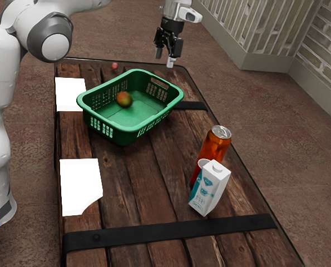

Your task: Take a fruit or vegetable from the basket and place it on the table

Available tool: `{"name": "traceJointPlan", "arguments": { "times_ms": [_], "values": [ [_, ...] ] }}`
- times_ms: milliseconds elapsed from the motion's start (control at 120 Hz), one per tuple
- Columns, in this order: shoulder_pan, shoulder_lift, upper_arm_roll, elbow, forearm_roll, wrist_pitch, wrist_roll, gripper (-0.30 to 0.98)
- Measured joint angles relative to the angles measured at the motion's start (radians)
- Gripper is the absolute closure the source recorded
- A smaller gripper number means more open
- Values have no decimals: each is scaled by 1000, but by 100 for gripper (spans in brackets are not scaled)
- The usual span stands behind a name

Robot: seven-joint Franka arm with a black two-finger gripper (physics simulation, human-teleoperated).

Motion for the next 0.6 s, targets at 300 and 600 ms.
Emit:
{"name": "traceJointPlan", "arguments": {
  "times_ms": [300,600],
  "values": [
    [11,-5,-23,3,4,2,-19,0],
    [6,-173,-30,28,87,-26,-22,0]
  ]
}}
